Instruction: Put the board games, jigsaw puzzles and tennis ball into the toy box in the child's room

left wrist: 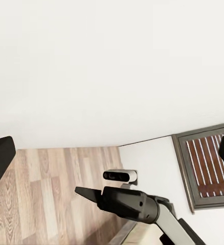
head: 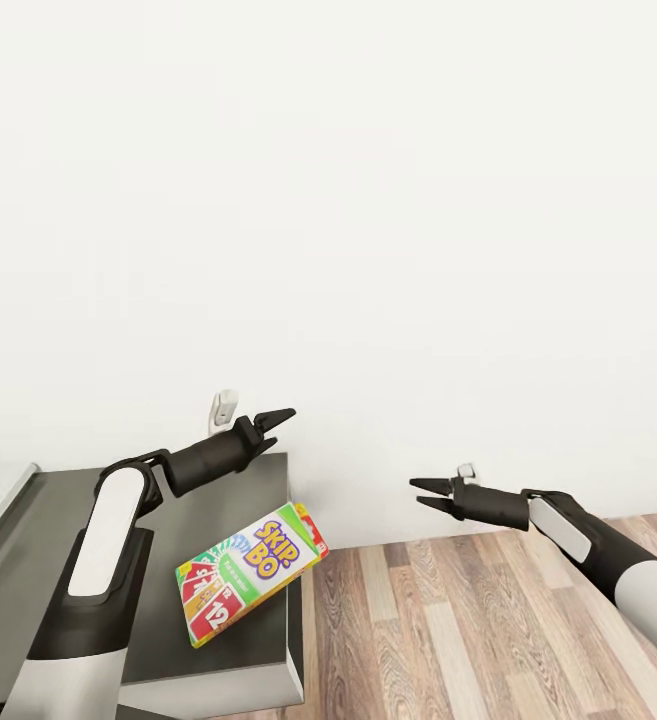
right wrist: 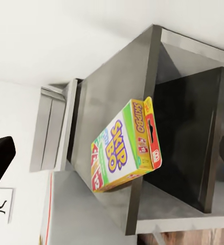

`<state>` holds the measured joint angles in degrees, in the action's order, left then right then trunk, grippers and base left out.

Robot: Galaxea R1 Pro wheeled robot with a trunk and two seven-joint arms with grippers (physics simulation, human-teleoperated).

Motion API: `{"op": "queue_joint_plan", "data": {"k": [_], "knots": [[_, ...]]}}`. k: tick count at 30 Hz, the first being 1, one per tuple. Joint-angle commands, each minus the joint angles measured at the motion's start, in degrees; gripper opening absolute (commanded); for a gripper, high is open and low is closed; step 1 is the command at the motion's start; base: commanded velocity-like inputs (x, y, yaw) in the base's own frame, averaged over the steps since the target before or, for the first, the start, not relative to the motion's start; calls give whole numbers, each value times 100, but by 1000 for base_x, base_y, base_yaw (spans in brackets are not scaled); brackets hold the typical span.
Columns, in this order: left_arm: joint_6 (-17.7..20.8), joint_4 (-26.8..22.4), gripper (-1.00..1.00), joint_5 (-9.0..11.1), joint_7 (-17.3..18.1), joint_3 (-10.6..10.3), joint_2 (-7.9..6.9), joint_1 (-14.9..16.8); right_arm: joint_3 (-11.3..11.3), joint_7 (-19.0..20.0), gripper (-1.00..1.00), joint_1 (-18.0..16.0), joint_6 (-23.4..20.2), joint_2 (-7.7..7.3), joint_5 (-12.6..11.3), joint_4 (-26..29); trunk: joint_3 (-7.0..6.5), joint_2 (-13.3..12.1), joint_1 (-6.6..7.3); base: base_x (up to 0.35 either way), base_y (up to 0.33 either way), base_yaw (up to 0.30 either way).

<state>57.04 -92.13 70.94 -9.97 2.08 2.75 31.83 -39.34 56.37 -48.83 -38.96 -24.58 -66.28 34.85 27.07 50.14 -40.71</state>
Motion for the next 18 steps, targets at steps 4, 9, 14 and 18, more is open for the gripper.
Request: {"op": "queue_joint_plan", "data": {"k": [4,9,14,18], "knots": [[33,-2,100,60,17,14,6,6,-33,11,100,-67,-43,-3,-61,-131,6,5,-1,0,0,0],[34,-4,100,60,115,16,5,7,-36,21,100,-110,-51,3,-65,-224,24,45,-23,0,0,0],[38,-3,100,60,178,18,4,7,-39,32,100,-135,-55,14,-65,-271,114,246,-133,0,0,0],[45,-4,100,60,202,19,5,6,-42,58,100,-145,-56,25,-62,-292,186,406,-221,0,0,0]]}}
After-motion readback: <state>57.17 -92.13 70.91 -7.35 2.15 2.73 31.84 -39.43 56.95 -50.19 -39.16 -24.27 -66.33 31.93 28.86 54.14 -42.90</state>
